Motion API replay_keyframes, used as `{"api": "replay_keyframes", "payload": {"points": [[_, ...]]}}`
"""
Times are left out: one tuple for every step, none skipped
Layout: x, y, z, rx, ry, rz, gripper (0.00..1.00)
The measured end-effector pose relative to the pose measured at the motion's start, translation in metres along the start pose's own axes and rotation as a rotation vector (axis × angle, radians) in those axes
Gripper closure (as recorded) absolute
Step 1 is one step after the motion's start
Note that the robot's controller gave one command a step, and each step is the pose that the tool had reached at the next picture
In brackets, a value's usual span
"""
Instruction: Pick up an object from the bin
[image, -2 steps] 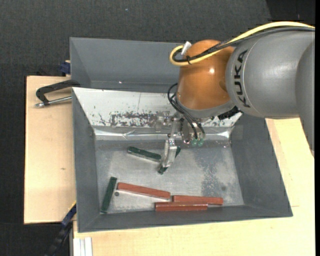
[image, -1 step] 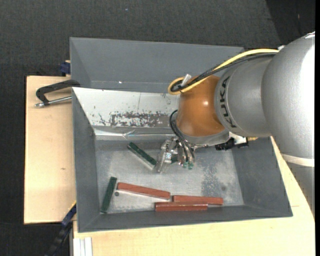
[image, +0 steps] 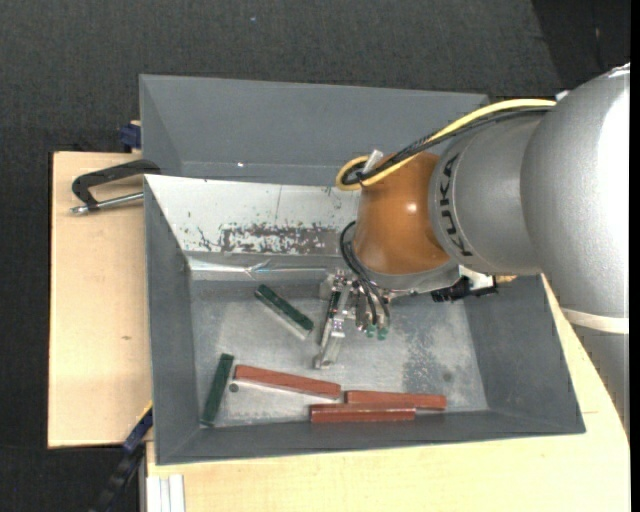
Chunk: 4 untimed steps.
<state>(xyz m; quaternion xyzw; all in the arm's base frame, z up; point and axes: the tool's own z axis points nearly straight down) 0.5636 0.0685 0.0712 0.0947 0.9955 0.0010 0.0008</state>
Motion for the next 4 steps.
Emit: {"api": "replay_keyframes", "payload": {"points": [[0.0, 0.0, 0.0, 0.0, 0.001, 0.0, 0.0], [-0.022, 0.034, 0.0, -0.001, -0.003, 0.182, 1.0], [-0.022, 0.034, 0.0, -0.001, -0.003, 0.182, 1.0], [-0.018, 0.041, -0.149, -0.001, -0.004, 0.185, 1.0]]}}
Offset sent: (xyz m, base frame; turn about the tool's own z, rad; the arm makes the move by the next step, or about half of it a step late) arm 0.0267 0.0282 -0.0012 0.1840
